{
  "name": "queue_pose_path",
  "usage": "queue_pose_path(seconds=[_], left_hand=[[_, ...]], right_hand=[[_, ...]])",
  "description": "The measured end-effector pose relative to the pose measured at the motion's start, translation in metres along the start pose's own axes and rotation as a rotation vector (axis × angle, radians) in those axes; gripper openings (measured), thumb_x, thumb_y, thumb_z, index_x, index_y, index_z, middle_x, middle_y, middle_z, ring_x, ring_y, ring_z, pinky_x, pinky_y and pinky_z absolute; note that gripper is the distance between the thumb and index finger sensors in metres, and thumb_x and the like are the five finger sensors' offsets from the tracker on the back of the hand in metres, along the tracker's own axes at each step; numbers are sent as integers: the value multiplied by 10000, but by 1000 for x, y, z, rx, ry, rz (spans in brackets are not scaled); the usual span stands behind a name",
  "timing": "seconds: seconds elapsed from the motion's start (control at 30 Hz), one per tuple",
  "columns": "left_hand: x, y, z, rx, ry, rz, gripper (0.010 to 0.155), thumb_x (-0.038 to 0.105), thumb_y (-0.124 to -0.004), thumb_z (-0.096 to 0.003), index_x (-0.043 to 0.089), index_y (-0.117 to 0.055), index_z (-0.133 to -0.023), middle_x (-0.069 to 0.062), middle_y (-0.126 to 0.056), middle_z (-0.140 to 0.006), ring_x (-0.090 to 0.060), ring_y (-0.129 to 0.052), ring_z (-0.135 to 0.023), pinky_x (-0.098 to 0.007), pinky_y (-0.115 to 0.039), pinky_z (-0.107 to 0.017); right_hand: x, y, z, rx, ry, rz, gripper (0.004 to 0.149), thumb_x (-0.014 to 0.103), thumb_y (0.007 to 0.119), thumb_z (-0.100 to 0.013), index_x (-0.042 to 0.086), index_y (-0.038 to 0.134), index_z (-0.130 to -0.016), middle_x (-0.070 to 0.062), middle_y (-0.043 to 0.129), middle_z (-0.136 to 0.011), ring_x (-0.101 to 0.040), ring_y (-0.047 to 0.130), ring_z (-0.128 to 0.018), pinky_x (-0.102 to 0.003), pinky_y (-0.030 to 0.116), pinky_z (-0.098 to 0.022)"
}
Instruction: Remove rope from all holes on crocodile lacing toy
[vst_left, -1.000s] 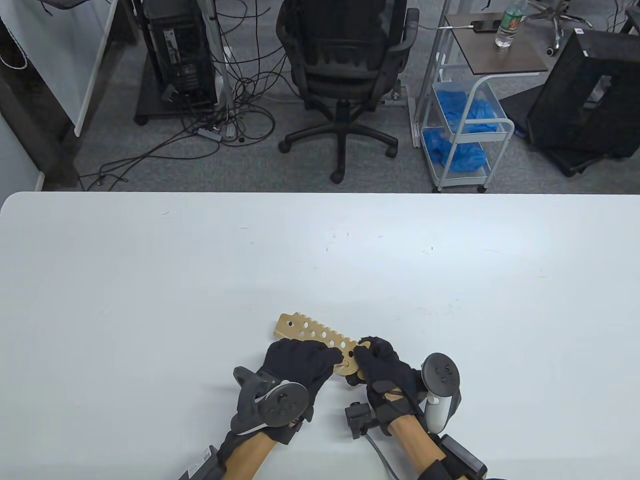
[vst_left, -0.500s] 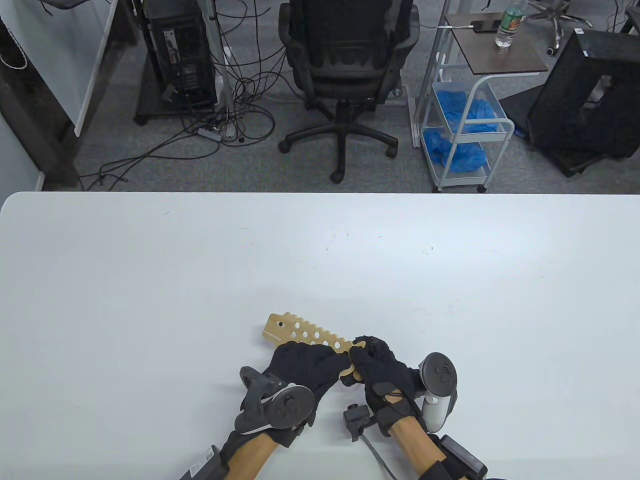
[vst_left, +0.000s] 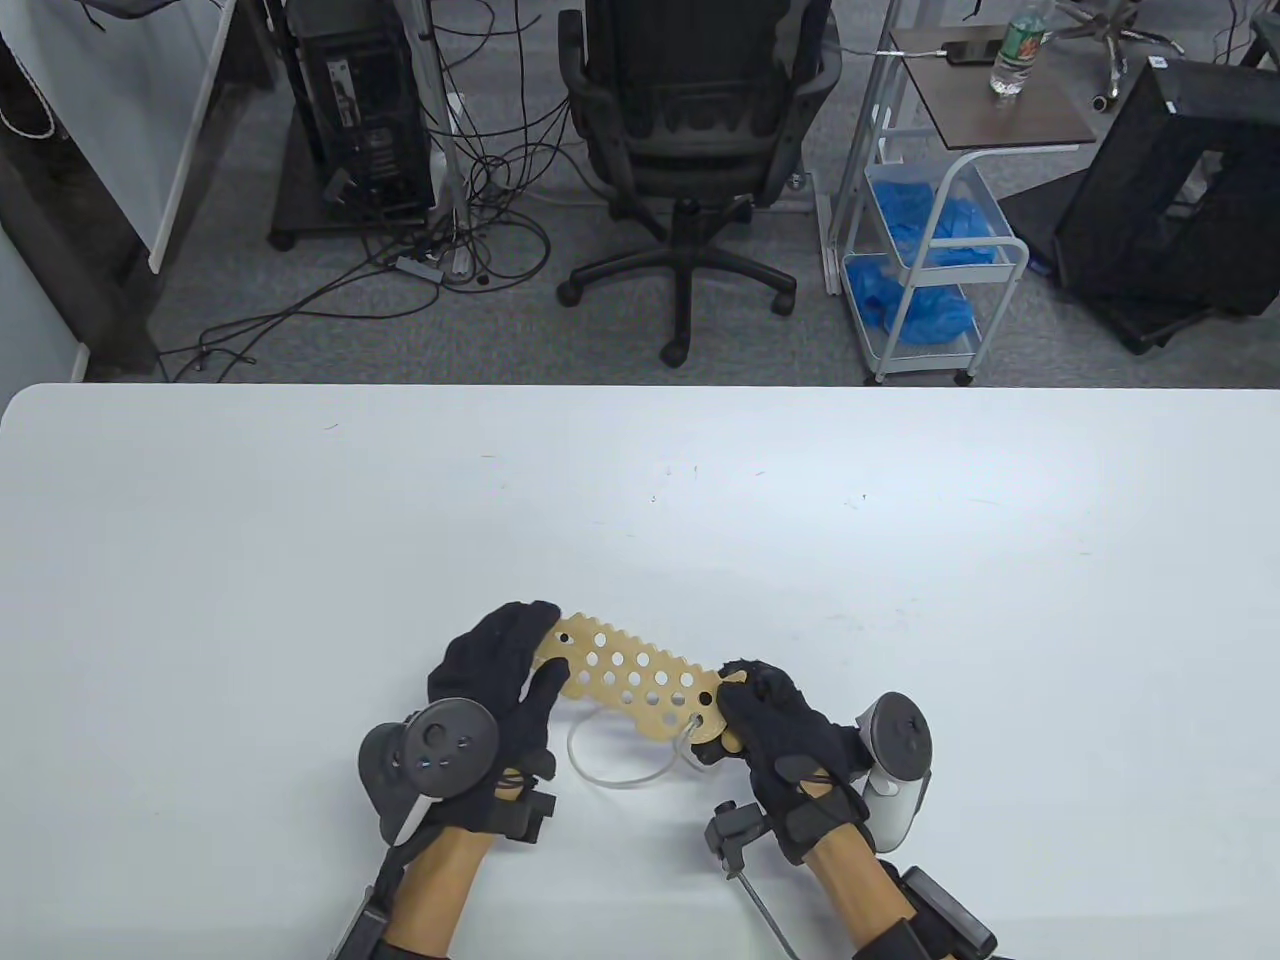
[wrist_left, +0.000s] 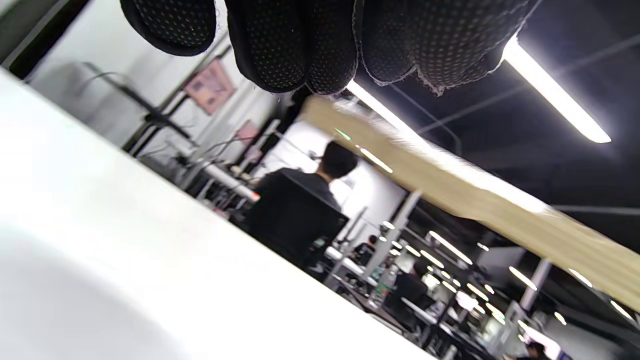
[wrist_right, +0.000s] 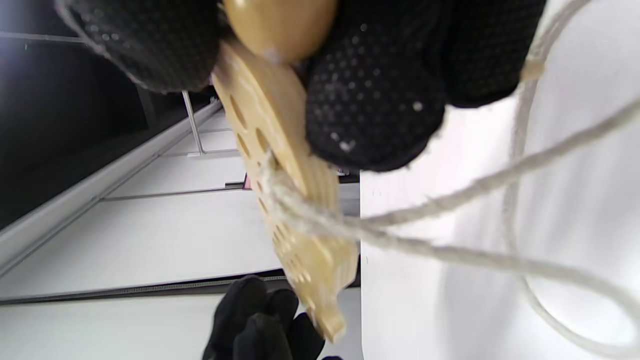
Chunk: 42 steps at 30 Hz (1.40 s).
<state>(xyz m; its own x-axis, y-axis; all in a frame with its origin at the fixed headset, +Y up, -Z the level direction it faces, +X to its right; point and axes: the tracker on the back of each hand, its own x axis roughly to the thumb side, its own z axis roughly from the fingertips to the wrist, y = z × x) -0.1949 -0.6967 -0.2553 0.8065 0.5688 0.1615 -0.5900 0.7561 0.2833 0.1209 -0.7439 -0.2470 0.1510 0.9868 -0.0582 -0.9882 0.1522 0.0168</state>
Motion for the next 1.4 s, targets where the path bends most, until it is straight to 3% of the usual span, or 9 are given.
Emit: queue_pose_path(seconds=[0.1,0.27,0.3,0.4,0.53,0.67,0.87,1.17,1.4], left_hand=[[-19,-1,-5,-44,58,128,636,517,-742,-493,334,-627,-1090,-75,-709,-1096,-275,-776,-896,-578,-689,-659],[-38,-19,-9,-259,137,629,745,613,-707,-496,285,-541,-1144,-127,-705,-1105,-311,-848,-810,-589,-724,-598],[-38,-22,-9,-287,140,665,748,615,-707,-498,281,-540,-1145,-127,-740,-1083,-317,-863,-789,-593,-726,-592],[-34,-25,-11,-332,118,655,683,601,-707,-504,264,-650,-1096,-85,-888,-949,-274,-932,-691,-566,-764,-563],[-31,-27,-12,-365,100,685,550,548,-716,-510,244,-815,-958,32,-1042,-611,-151,-1016,-421,-489,-850,-488],[-29,-27,-11,-384,107,762,515,538,-700,-534,253,-807,-950,17,-1019,-621,-144,-995,-413,-470,-843,-506],[-35,-26,-10,-328,155,845,515,539,-685,-537,255,-799,-952,25,-1014,-623,-135,-993,-415,-461,-844,-510],[-43,-27,-9,-335,183,920,516,543,-667,-550,263,-770,-972,32,-998,-651,-131,-985,-443,-456,-834,-533],[-42,-30,-9,-351,187,952,517,543,-659,-554,265,-762,-977,32,-993,-658,-133,-982,-452,-456,-831,-539]], right_hand=[[1,3,-1,52,-2,13,452,330,835,-411,105,748,-793,-196,868,-779,-288,1012,-363,-560,808,-419],[1,8,-2,102,-2,-19,453,321,838,-407,93,753,-789,-198,878,-762,-293,1010,-355,-565,803,-416],[1,8,-2,102,-3,-21,453,321,839,-407,93,755,-788,-199,879,-761,-292,1009,-352,-565,804,-415],[2,6,-2,96,-6,-19,453,326,838,-408,92,757,-787,-196,882,-759,-286,1007,-348,-563,805,-416],[2,2,-2,71,-3,-25,452,332,835,-413,94,757,-789,-193,885,-756,-278,1004,-343,-562,803,-417],[6,1,-2,81,-25,-47,460,343,820,-424,89,758,-803,-204,891,-748,-291,999,-354,-573,793,-421],[9,-1,-1,68,-50,-98,487,398,767,-448,108,750,-839,-228,847,-798,-328,976,-410,-604,757,-451],[14,3,0,107,-93,-32,496,375,779,-446,139,723,-878,-245,687,-926,-387,872,-591,-662,651,-526],[18,8,0,171,-132,60,512,324,795,-438,148,699,-909,-235,582,-1008,-499,669,-811,-725,523,-577]])
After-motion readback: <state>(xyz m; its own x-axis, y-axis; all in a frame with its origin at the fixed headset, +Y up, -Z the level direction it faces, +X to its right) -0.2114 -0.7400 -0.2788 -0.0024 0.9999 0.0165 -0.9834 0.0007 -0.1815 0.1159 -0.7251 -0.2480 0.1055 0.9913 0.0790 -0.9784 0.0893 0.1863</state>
